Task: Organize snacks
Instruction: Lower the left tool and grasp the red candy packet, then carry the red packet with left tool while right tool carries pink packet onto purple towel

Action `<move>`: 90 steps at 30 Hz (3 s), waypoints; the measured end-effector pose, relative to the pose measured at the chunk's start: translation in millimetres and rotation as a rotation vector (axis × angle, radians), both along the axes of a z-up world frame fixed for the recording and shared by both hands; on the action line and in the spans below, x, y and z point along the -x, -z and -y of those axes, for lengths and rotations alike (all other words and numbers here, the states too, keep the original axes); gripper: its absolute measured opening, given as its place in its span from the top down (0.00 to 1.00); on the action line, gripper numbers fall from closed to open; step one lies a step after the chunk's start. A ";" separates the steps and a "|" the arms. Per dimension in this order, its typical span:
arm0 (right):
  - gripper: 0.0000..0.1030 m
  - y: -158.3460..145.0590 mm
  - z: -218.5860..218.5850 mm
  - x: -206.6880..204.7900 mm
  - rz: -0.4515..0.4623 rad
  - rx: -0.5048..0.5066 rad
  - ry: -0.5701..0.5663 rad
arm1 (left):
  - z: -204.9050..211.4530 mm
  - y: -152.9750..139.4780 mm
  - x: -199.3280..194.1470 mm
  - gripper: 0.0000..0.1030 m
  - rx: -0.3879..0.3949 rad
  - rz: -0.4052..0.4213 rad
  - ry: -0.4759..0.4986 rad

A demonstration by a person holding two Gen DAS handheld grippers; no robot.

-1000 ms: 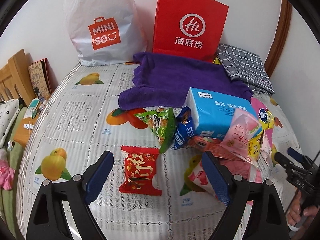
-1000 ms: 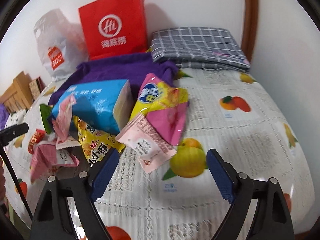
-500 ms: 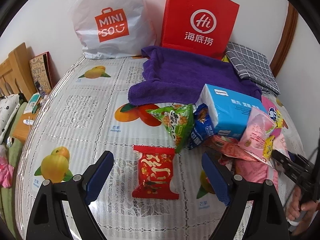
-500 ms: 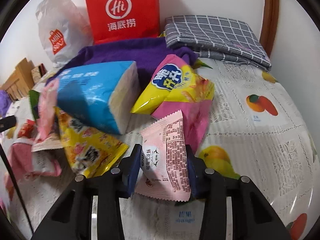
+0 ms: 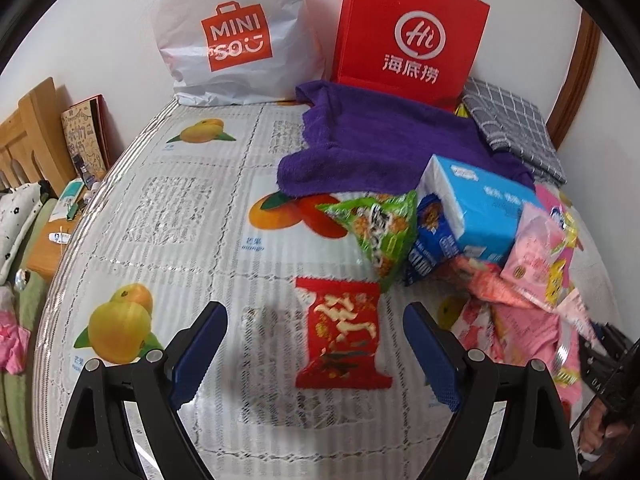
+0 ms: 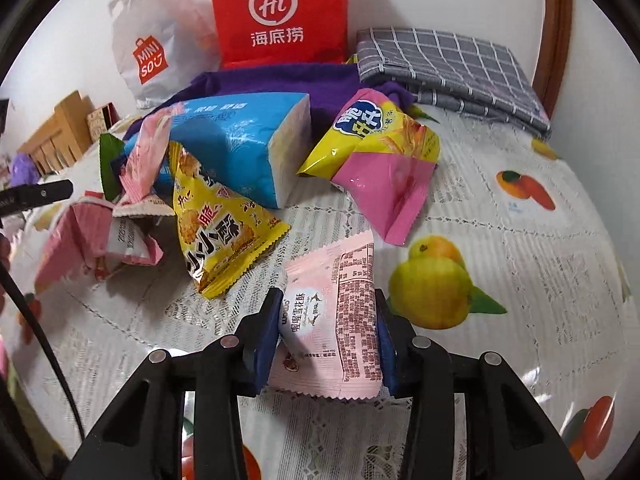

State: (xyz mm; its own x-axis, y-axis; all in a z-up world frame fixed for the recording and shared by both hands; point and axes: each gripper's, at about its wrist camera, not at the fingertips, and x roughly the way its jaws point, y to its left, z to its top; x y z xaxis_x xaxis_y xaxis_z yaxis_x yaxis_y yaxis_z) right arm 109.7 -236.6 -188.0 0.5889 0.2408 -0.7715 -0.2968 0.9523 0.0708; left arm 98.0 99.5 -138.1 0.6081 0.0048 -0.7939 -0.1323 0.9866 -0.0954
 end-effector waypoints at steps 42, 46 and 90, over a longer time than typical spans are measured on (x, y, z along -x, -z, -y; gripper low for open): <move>0.57 3.3 3.0 -0.7 0.011 -0.020 0.013 | 17.2 30.3 -0.9 0.60 -0.053 0.036 0.045; 0.59 2.4 4.4 1.0 0.018 -0.026 0.019 | 23.6 29.9 0.2 0.61 -0.076 0.031 0.087; 0.60 -181.3 -76.0 -167.4 0.221 -0.167 -0.142 | 59.3 -124.7 -156.2 0.61 0.060 0.160 0.208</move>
State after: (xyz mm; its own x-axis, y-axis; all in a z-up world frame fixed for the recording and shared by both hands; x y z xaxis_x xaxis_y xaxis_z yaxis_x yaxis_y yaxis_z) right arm 277.1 -160.6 -6.8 0.6898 0.4450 -0.5712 -0.4514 0.8811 0.1413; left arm 254.3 40.2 -13.3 0.7090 -0.1772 -0.6826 0.0940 0.9830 -0.1575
